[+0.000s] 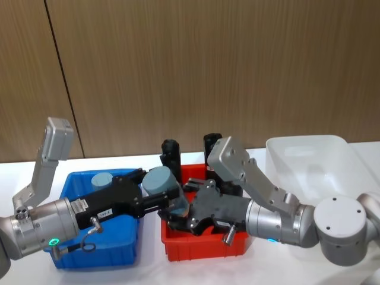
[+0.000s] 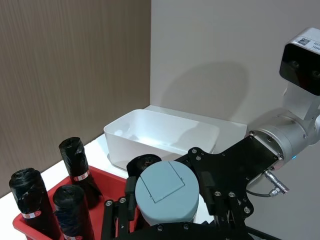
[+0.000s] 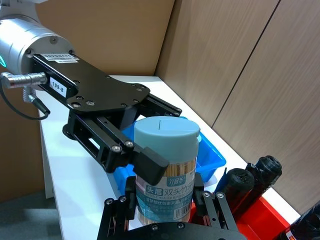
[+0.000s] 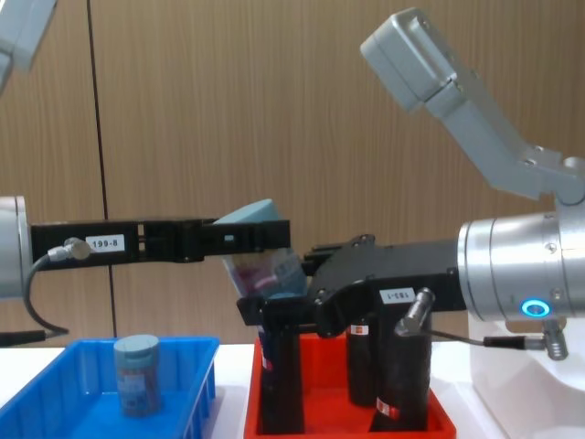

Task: Pick the cotton swabs from the blue box and place them into the white box.

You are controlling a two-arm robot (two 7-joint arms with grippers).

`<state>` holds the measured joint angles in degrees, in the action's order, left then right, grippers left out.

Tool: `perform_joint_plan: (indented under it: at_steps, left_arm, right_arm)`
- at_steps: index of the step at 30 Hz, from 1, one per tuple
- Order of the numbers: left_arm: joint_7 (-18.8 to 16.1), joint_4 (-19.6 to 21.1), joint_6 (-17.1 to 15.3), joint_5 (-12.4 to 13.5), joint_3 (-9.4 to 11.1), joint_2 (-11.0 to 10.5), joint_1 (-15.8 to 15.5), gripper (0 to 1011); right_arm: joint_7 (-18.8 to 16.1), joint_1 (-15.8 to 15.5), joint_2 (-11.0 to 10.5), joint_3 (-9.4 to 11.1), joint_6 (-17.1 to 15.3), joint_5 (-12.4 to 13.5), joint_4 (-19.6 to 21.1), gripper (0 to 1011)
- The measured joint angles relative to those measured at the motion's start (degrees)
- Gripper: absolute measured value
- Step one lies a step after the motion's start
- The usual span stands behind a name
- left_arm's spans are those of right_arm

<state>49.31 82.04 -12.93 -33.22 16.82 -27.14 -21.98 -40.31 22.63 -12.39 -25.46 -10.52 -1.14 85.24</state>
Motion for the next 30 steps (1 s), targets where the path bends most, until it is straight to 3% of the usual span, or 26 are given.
perform_joint_plan:
  at_steps: [9,21,30]
  left_arm:
    - [-0.01,0.0,0.0,0.0,0.0,0.0,0.0,1004]
    - [-0.04,0.0,0.0,0.0,0.01,0.0,0.0,1004]
    - [-0.04,0.0,0.0,0.0,0.01,0.0,0.0,1004]
  right_arm:
    - [0.18,-0.05,-0.24,-0.16,0.22,0.36,0.1,645]
    - [2.34,-0.33,-1.15,0.4,0.61,1.42,0.18,645]
    - [5.8,-0.88,-3.37,2.6,1.12,3.44,0.79,644]
